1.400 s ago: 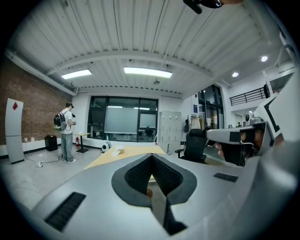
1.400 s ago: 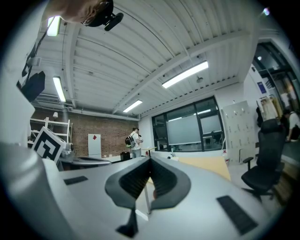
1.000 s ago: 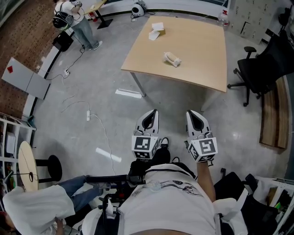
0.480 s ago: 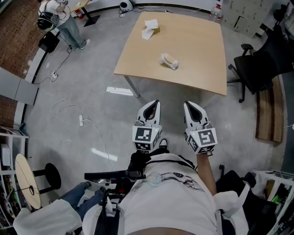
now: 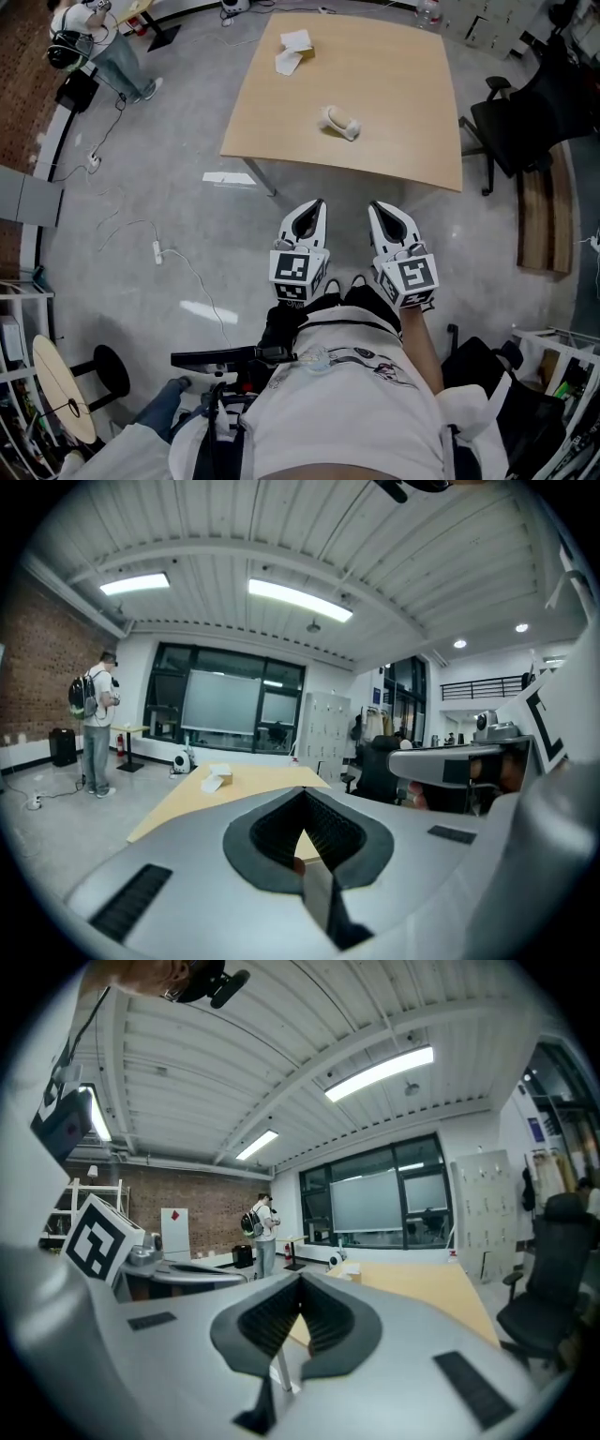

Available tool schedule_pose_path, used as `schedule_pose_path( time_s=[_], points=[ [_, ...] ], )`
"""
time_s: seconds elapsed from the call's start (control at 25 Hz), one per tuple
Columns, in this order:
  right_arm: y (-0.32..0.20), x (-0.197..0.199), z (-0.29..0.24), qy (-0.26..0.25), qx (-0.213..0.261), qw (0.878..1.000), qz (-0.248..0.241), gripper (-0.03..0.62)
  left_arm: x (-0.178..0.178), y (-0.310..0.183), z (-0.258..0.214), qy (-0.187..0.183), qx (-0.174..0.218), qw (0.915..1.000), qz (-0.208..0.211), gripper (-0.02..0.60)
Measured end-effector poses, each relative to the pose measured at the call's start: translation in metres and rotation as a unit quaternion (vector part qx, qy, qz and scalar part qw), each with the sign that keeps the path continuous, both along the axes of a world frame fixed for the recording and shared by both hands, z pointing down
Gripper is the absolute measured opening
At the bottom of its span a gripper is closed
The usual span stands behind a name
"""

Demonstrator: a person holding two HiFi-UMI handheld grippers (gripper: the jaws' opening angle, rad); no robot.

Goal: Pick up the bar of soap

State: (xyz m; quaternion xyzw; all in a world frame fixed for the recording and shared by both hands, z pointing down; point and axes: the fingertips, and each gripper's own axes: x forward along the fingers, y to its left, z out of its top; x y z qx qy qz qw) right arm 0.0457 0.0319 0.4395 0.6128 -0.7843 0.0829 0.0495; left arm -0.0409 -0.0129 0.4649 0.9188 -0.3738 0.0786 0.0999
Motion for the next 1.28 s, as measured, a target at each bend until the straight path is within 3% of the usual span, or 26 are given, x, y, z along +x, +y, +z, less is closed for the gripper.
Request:
schedule_pose_path(
  time_s=[0.28, 0.92, 1.28],
  points=[
    [-0.019, 0.016, 0.009, 0.004, -0.013, 1.0, 0.007, 0.003, 0.005, -0.022, 0.004, 0.004, -0.004, 0.9997, -0.022, 0.0],
    [-0.131, 0.044, 0.015, -0.022, -0.013, 0.999, -0.035, 0.003, 0.039, -0.123, 0.003, -0.026, 0.004, 0.9982, -0.054, 0.0],
    [-0.16, 0.059, 0.038, -0.053, -0.051, 0.996, -0.052, 0.003, 0.051, -0.15, 0.021, -0.047, -0.027, 0.9963, -0.067, 0.0]
  ],
)
